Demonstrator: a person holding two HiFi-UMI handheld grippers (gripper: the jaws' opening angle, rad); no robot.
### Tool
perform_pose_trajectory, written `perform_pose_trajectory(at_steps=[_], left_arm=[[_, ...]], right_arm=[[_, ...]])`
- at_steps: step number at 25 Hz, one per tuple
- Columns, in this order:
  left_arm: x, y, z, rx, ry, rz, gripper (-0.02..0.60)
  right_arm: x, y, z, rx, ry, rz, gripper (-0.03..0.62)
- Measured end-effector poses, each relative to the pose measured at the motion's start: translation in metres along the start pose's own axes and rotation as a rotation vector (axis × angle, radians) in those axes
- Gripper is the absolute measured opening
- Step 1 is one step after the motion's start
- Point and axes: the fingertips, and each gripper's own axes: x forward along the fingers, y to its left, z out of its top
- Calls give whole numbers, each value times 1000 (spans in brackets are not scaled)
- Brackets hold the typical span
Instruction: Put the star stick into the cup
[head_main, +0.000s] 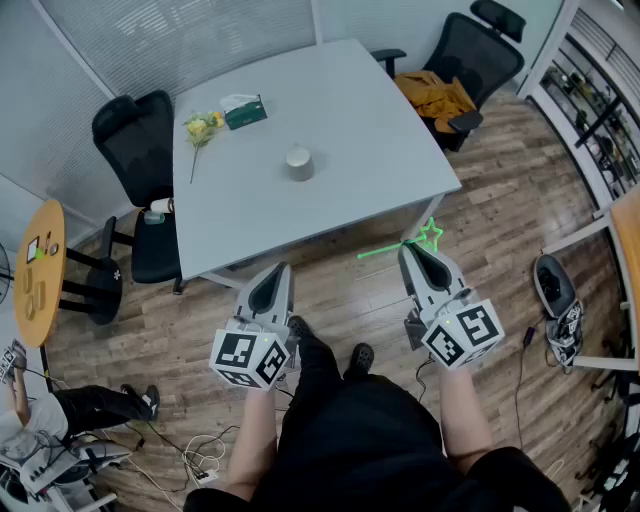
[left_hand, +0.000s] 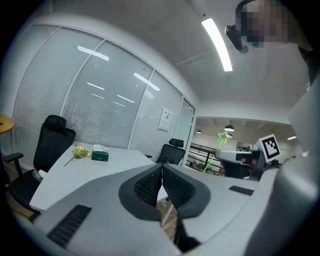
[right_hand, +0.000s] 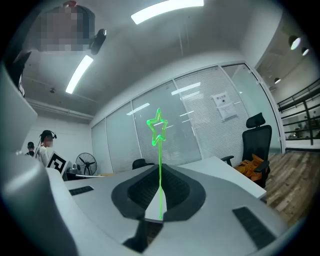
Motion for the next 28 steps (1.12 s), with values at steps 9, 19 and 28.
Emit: perform_pose_trajectory(at_steps=[9,19,28], left_arm=[[-20,-8,-1,1,0,-2,0],[-32,-16,-6,9,2,29,0],[-29,-5,-13,6,28,59,0]], right_arm=[[-11,18,3,-8,-5,12,21],[-28,25,9,-30,-36,28,23],[-19,17,0,-14,1,40,23]])
